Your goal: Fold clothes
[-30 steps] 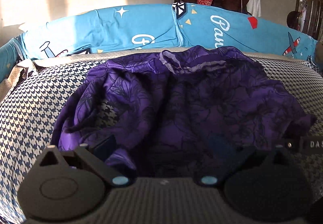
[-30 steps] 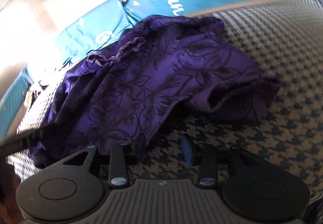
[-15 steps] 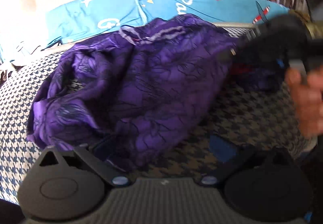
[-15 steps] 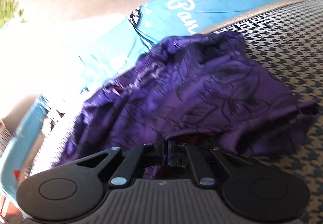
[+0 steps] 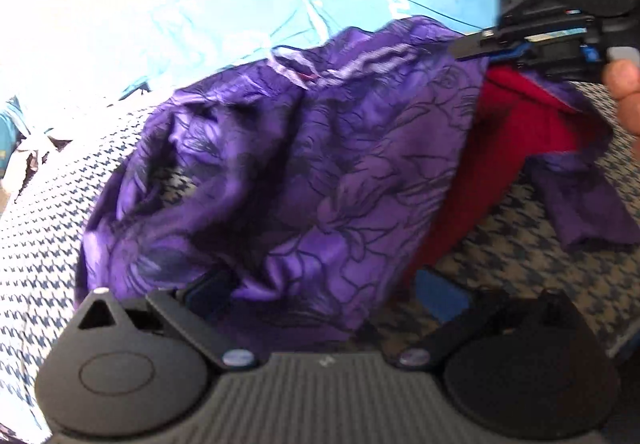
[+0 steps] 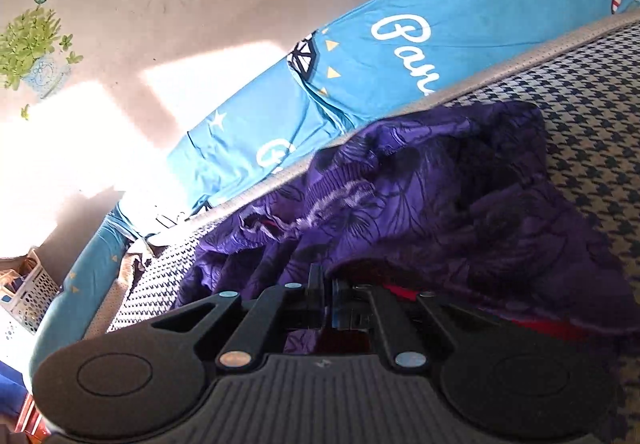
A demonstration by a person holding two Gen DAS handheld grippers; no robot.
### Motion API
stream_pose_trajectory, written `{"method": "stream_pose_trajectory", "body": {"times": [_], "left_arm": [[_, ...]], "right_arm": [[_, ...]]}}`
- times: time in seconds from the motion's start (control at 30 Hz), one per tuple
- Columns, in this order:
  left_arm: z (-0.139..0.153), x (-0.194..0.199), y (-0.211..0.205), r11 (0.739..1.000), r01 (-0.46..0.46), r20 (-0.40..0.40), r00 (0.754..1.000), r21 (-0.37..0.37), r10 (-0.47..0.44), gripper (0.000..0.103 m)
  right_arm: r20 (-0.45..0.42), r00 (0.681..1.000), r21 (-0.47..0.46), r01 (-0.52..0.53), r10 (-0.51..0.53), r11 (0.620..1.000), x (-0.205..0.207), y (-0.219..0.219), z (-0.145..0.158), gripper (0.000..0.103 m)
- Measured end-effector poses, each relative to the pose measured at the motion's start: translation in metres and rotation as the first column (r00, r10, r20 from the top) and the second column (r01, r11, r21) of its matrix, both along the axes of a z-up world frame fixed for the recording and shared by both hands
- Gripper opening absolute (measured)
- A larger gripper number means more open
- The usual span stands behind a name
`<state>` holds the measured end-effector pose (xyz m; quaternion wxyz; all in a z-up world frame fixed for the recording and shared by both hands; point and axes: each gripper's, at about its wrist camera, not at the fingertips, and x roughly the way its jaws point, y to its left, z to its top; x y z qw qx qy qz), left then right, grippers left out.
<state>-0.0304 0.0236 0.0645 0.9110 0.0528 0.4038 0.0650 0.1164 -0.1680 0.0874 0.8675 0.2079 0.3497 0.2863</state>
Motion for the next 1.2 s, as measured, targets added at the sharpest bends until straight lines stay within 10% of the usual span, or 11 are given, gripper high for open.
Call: {"method": "stream_pose_trajectory", "body": {"times": [0.57, 0.93, 1.2], "left_arm": [[0.010, 0.054, 0.067, 0.979, -0.202, -0.016, 0.979, 0.028, 0.203, 0.103], [0.008, 0.052, 0.080, 0.966, -0.258, 0.011, 0.966, 0.015, 0.258, 0.103], [0.009, 0.052, 0.089, 0.949, -0.314, 0.026, 0.949, -0.033, 0.315, 0.103]], "right_arm": [[0.015, 1.000, -0.107, 0.008, -0.007, 0.994, 0.008, -0.051, 0.020, 0.028], [0.026, 0.999, -0.343, 0.046, -0.039, 0.938, -0.023, -0.083, 0.012, 0.036], [-0.088, 0.981, -0.368, 0.131, -0.174, 0.921, -0.002, -0.109, -0.011, 0.040]]}}
